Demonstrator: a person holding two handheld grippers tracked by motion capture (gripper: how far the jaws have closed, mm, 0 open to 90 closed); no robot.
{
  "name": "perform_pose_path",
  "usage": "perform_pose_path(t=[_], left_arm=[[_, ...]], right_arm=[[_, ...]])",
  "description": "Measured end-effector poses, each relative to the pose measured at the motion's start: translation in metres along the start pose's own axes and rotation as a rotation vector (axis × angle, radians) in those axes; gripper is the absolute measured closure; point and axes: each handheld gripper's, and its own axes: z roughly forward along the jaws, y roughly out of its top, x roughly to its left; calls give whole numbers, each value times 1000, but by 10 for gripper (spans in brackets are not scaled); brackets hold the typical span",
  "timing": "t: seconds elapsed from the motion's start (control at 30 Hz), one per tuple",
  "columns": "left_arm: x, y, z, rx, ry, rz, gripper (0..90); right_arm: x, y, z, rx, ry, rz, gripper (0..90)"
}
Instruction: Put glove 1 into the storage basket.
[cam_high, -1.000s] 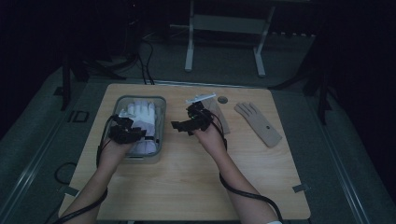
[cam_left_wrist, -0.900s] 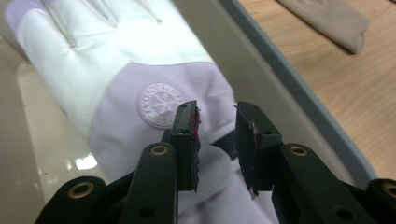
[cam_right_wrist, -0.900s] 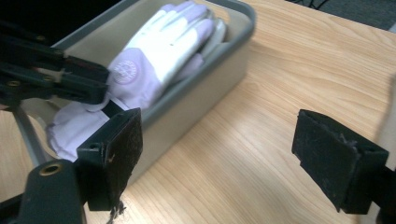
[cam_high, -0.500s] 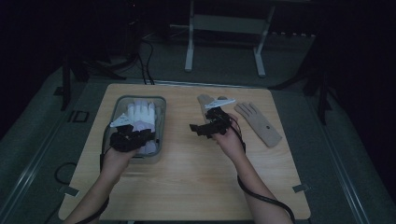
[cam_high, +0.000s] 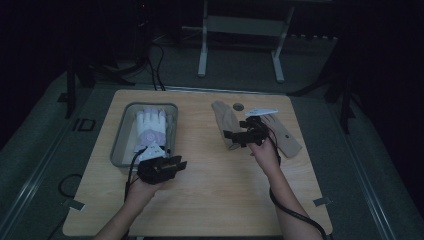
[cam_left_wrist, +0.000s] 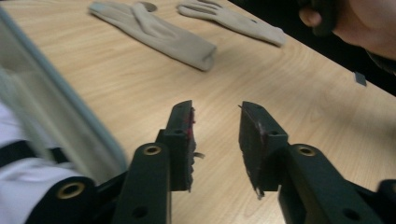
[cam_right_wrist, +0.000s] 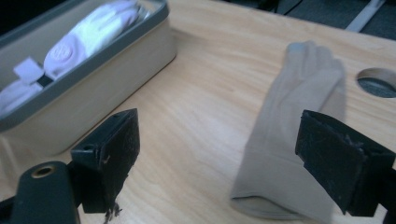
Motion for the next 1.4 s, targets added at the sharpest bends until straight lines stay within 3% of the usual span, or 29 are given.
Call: perform_pose_path(t=[0.07,0.17,0.23,0.4,0.53,0.67,0.87,0.93,1.1,1.27,1.4], left_arm=[[-7,-8,7,28,4,26,575],[-15,-19,16,58,1,38,456],[-18,-25,21,85,3,38,377],[-21,-36,24,61,-22,8,172],[-26,-44,26,51,-9,10,100],[-29,-50,26,38,8,13,30],[-34,-53,24,25,23,21,24],[-35,-53,22,6,25,7,16],[-33,-57,21,-17,40,-13,3],[-34,-56,18,-49,67,-3,4],[-37,-55,17,-65,52,2,4]], right_arm=[[-4,-1,-1,2,-22,2,132],[-7,-2,0,9,-65,-19,104],[-11,-4,3,21,-68,-11,104],[-17,-5,10,33,-98,-15,160],[-24,-4,17,34,-104,-13,230],[-31,-2,25,55,-140,-40,314],[-39,4,42,81,-169,-57,390],[-42,5,48,79,-177,-59,402],[-49,8,66,96,-185,-35,416],[-55,9,82,113,-214,-8,415],[-59,8,93,110,-246,3,414]])
